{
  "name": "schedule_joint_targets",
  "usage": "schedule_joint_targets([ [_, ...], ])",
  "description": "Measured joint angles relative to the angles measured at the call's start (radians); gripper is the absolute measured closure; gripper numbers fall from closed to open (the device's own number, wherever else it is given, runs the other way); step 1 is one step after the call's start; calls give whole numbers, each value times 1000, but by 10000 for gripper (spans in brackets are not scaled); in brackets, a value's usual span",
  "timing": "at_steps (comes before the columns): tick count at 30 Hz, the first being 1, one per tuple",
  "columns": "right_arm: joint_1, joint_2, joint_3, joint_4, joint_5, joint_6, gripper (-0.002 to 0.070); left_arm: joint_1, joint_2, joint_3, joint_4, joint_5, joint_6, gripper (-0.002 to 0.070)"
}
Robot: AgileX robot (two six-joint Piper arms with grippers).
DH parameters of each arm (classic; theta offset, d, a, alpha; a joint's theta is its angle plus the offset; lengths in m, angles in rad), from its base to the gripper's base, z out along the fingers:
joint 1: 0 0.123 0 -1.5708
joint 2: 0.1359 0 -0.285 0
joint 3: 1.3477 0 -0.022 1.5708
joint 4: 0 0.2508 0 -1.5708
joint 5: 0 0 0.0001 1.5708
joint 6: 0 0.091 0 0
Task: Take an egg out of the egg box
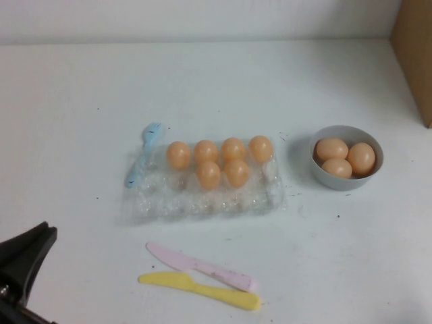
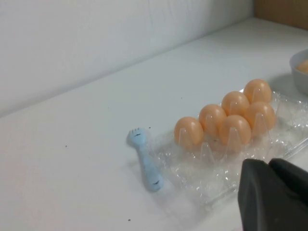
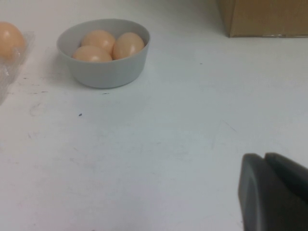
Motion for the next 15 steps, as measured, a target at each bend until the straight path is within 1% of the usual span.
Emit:
schedule_joint_targets([
  [4, 0, 0, 0, 0, 0, 0, 694, 0, -49, 53, 0, 2, 0, 678],
  [10, 0, 0, 0, 0, 0, 0, 694, 2, -61, 145, 0, 8, -2, 678],
  [15, 0, 0, 0, 0, 0, 0, 694, 18, -119, 172, 0, 132, -2, 678],
])
